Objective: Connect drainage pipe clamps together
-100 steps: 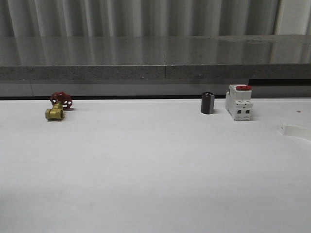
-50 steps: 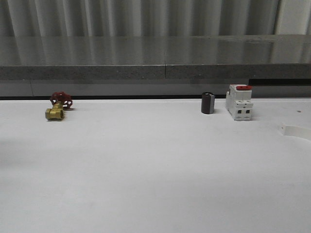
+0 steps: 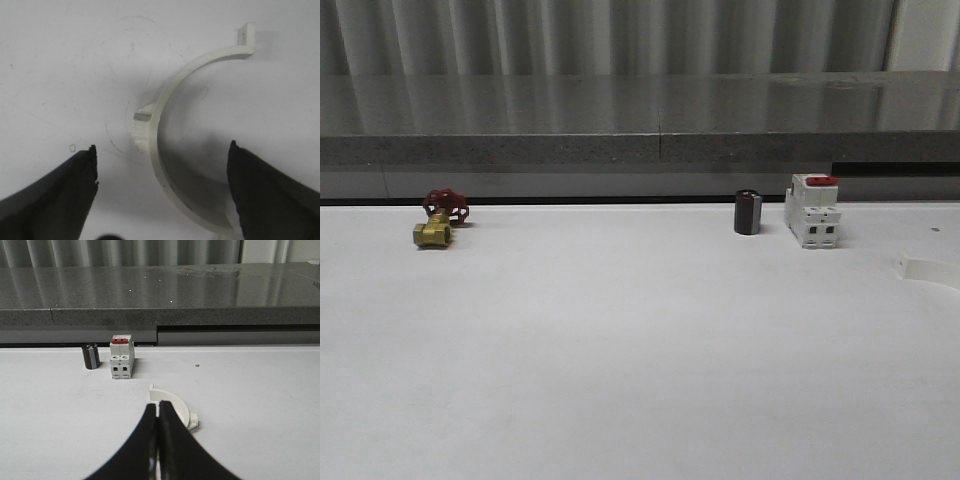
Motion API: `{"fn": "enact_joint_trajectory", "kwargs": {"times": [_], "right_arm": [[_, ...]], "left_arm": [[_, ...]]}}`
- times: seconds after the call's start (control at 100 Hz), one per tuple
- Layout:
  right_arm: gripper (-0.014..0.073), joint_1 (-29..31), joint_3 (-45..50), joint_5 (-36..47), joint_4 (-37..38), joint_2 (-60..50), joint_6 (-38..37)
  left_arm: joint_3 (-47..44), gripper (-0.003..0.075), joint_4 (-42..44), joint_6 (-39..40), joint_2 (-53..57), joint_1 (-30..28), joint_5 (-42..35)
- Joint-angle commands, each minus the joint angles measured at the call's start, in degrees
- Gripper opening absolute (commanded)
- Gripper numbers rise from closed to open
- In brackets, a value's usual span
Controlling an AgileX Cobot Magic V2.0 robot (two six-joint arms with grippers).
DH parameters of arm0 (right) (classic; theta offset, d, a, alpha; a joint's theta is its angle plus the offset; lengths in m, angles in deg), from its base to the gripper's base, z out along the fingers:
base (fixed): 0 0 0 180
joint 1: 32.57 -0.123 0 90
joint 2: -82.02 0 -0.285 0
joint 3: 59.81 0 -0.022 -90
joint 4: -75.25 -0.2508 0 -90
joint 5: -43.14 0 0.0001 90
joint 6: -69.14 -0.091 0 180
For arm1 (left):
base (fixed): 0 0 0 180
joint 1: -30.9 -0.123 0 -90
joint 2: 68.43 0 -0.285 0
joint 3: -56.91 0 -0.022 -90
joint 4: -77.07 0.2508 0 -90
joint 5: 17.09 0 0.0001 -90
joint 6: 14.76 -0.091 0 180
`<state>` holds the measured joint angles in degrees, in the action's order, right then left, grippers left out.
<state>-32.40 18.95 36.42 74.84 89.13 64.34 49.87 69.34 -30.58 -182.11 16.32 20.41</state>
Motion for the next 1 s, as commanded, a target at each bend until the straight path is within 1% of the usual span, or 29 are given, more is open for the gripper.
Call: {"fn": "enact_joint_trajectory", "kwargs": {"times": [0.0,0.24,0.49,0.54,0.58,0.63,0.68,0.72,0.75,0.79,0.82,0.83,0.84,0.92,0.99], "right_arm": [[-0.0118,0.07,-0.86,4.61,0.41,-1.07,-0.12],[-0.0118,0.07,-0.86,4.61,0.41,-1.07,-0.12],[-0.0118,0.07,-0.86,4.61,0.41,-1.07,-0.12],[-0.0118,0.07,-0.86,4.61,0.41,-1.07,-0.12],[-0.0118,0.07,-0.86,4.61,0.41,-1.07,-0.12],[-0.0118,0.07,-0.86,4.61,0.41,-1.07,-0.12],[-0.0118,0.07,-0.86,4.61,0.41,-1.07,-0.12],[-0.0118,0.07,-0.86,4.61,0.41,-1.07,-0.12],[-0.0118,0.07,-0.86,4.61,0.41,-1.07,-0.12],[-0.0118,0.07,-0.86,4.61,0.41,-1.07,-0.12],[-0.0118,0.07,-0.86,4.61,0.41,-1.07,-0.12],[-0.0118,0.07,-0.86,4.61,0.41,-1.07,-0.12],[-0.0118,0.07,-0.86,4.61,0.41,-1.07,-0.12],[-0.0118,0.07,-0.86,4.61,0.41,-1.07,-0.12],[-0.0118,0.07,-0.86,4.61,0.41,-1.07,-0.12]], "left_arm": [[1.76,0.0526,-1.03,-0.14,0.7,-0.15,-3.42],[1.88,0.0526,-1.06,-0.17,-3.68,-0.15,-6.86],[1.88,0.0526,-1.06,-0.17,-4.43,-0.15,-8.84],[1.88,0.0514,-1.06,-0.17,-4.43,-0.15,-9.45],[1.88,0.0488,-0.95,-0.17,-4.43,-0.15,-9.77],[1.88,0.0437,-0.95,-0.17,-4.43,-0.15,-10.0],[1.88,0.0372,-0.95,-0.17,-4.43,-0.15,-10.0],[1.88,0.0302,-0.95,-0.17,-4.43,-0.15,-9.89],[1.88,0.0271,-0.95,-0.17,-4.43,-0.15,-9.74],[1.88,0.0203,-0.95,-0.17,-4.43,-0.15,-9.36],[1.88,0.0177,-0.95,-0.17,-4.43,-0.15,-9.09],[1.88,0.0153,-0.95,-0.17,-4.43,-0.15,-8.93],[1.88,0.0153,-0.95,-0.17,-4.43,-0.15,-8.84],[1.88,0.0083,-0.95,-0.17,-4.43,-0.15,-8.36],[1.88,0.0051,-1.05,-0.17,-4.43,-0.15,-7.81]]}}
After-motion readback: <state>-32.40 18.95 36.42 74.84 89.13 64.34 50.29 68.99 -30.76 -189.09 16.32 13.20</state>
